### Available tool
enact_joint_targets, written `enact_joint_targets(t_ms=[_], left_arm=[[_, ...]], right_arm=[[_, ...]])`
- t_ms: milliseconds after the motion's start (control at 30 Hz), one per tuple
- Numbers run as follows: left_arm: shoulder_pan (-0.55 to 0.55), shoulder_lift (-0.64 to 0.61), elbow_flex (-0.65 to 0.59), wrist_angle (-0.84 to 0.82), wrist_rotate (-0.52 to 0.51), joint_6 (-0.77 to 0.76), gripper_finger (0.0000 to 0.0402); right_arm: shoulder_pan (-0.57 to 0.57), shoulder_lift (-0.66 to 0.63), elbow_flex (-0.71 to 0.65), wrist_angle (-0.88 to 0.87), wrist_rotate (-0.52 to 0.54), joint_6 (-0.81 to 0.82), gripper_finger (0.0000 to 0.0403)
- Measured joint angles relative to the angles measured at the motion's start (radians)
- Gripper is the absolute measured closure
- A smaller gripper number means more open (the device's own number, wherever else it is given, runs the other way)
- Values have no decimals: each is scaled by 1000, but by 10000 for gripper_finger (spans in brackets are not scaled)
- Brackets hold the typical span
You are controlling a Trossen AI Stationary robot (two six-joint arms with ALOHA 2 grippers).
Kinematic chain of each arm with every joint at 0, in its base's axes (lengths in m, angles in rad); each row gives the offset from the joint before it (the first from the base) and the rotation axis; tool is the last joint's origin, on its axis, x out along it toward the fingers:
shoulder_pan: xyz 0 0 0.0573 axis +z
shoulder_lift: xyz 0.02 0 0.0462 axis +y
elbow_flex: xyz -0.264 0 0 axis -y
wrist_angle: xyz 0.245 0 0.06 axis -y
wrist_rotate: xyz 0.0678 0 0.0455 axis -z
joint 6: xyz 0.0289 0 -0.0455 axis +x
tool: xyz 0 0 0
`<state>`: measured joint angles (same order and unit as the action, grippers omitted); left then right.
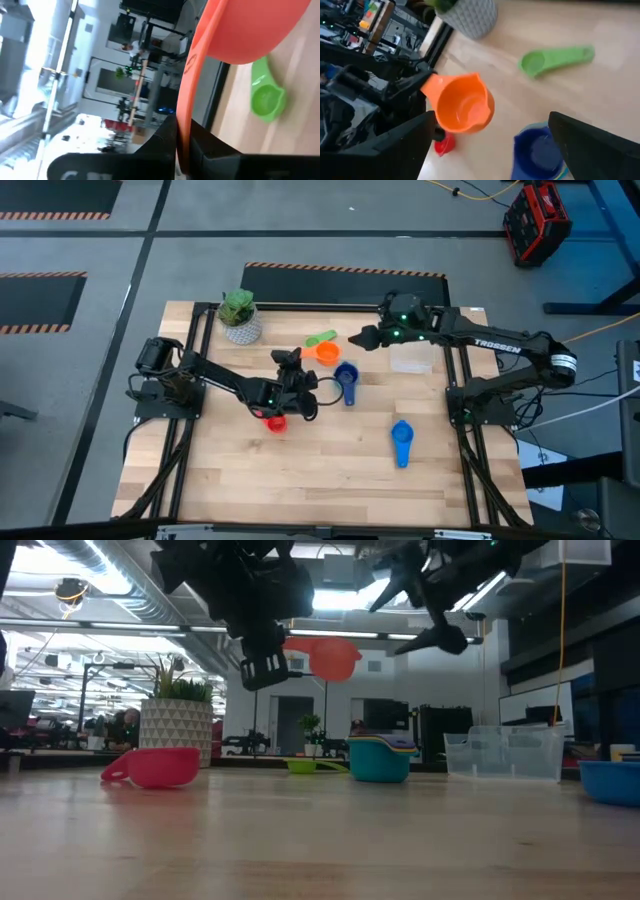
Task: Nest measuring cups in basket
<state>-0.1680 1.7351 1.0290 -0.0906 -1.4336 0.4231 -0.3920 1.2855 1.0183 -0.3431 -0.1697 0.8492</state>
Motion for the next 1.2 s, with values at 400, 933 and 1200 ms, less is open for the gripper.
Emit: enact_joint_targets(t_ms=[400, 933, 1200], left_arm=[[0, 0, 0, 0, 9, 33, 399], [0, 0, 0, 0, 41, 33, 399], [0, 0, 0, 0, 41, 32, 399]], right_arm=[[-1, 170, 0, 102, -82, 166, 12], [-3, 315, 0, 259, -207, 275, 30], [-3, 332, 0, 268, -209, 274, 105]])
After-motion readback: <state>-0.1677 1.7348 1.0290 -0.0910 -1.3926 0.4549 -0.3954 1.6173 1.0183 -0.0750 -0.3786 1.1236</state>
